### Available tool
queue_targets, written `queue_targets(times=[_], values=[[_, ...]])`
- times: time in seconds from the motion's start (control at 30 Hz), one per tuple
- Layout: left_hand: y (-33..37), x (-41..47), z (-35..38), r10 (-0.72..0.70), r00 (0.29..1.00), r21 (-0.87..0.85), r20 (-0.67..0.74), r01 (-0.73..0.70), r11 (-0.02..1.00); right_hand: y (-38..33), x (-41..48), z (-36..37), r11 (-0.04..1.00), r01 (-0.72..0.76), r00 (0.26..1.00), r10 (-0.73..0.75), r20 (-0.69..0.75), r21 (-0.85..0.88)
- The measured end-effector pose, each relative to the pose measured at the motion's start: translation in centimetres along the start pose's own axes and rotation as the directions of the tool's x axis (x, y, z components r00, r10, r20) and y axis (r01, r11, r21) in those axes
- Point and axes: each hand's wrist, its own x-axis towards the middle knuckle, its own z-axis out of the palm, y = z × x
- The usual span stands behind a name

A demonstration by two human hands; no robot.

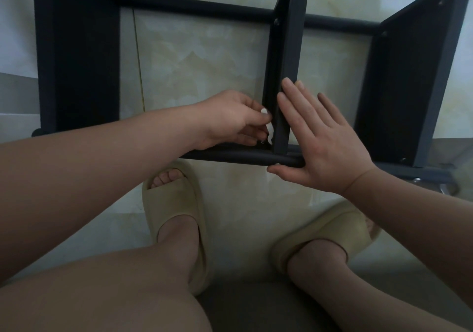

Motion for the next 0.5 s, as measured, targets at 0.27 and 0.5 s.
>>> queue_targets(times=[0.27, 0.5], values=[[-0.12, 0.22, 0.51, 0.073, 0.990, 0.009, -0.122, -0.072, 0.997, -0.05, -0.01, 0.00, 1.000, 0.000, 1.000, 0.000, -0.014, 0.007], [0.08, 0.14, 0.60, 0.082, 0.988, -0.032, -0.134, -0.087, 0.996, -0.02, -0.04, 0.07, 1.000, 0.001, 1.000, -0.001, -0.011, -0.001]])
